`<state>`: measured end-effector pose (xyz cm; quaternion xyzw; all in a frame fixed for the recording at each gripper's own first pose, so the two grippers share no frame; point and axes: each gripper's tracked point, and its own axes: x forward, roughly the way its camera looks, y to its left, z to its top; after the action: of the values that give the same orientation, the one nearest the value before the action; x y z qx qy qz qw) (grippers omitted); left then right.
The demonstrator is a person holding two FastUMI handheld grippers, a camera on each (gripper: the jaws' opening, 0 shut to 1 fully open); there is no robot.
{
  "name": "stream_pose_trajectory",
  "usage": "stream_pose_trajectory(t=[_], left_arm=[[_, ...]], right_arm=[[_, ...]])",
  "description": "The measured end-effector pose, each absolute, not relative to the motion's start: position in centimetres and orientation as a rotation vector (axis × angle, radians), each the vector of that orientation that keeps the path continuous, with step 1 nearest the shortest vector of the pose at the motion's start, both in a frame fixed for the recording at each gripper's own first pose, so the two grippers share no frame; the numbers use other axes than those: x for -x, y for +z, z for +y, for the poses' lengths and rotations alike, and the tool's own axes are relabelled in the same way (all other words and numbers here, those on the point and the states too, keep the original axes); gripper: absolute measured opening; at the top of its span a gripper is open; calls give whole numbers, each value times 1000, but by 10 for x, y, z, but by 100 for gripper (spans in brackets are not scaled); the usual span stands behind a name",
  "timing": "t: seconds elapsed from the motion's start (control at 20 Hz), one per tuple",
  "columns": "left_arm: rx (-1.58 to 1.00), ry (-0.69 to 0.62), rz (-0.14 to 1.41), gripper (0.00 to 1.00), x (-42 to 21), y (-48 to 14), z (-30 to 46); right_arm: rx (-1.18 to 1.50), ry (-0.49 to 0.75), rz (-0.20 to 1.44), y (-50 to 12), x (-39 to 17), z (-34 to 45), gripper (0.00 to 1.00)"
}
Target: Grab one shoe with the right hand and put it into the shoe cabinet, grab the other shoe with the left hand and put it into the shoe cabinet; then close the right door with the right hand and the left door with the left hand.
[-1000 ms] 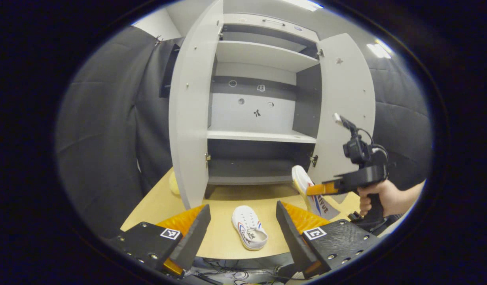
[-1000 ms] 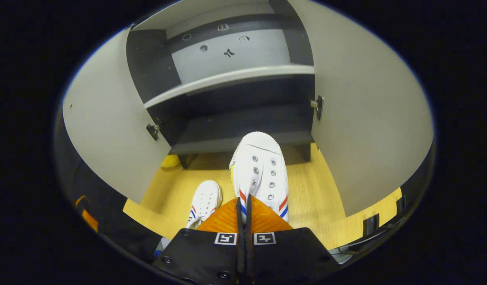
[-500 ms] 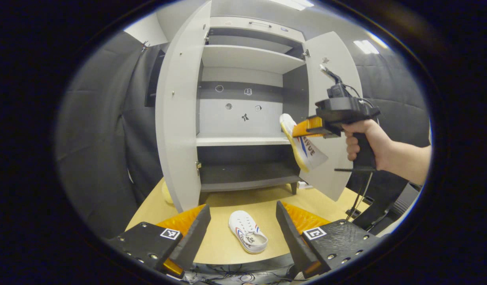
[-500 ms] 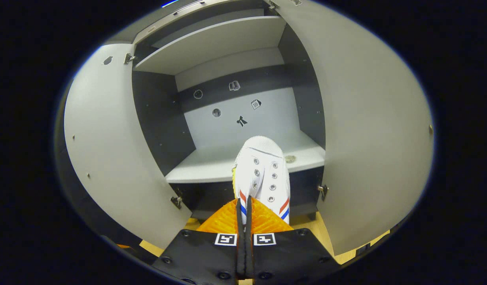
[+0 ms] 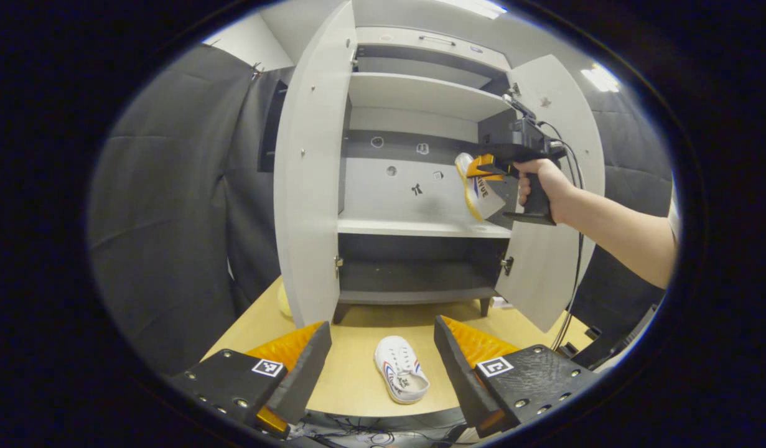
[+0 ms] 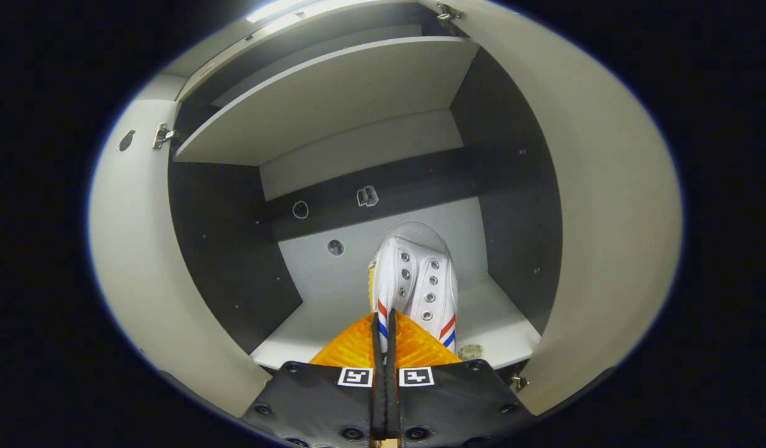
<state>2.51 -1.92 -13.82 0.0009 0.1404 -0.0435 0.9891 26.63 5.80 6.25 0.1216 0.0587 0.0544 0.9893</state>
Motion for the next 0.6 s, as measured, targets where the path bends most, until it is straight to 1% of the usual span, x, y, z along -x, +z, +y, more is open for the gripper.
stream_pose_trajectory(t=[0.05, 0.1, 0.2, 0.35, 0.4, 0.45, 0.6], left_arm=[[-4, -79, 283, 94, -28, -136, -18], [-12, -68, 286, 96, -31, -135, -17], [-32, -43, 280, 96, -37, -128, -11], [-29, 23, 230, 94, -44, -109, 2], [-25, 41, 224, 94, -44, -108, 6], [-24, 55, 227, 96, -44, -109, 8], [-51, 93, 241, 94, -42, -112, 15]], right_arm=[[-243, 113, 108, 69, -278, 61, 1], [-238, 116, 103, 71, -288, 64, 1], [-228, 125, 109, 73, -312, 70, 1], [-218, 122, 113, 69, -344, 76, 1], [-205, 117, 118, 63, -355, 77, 1], [-188, 111, 128, 56, -365, 77, 1], [-169, 105, 186, 31, -386, 79, 2]])
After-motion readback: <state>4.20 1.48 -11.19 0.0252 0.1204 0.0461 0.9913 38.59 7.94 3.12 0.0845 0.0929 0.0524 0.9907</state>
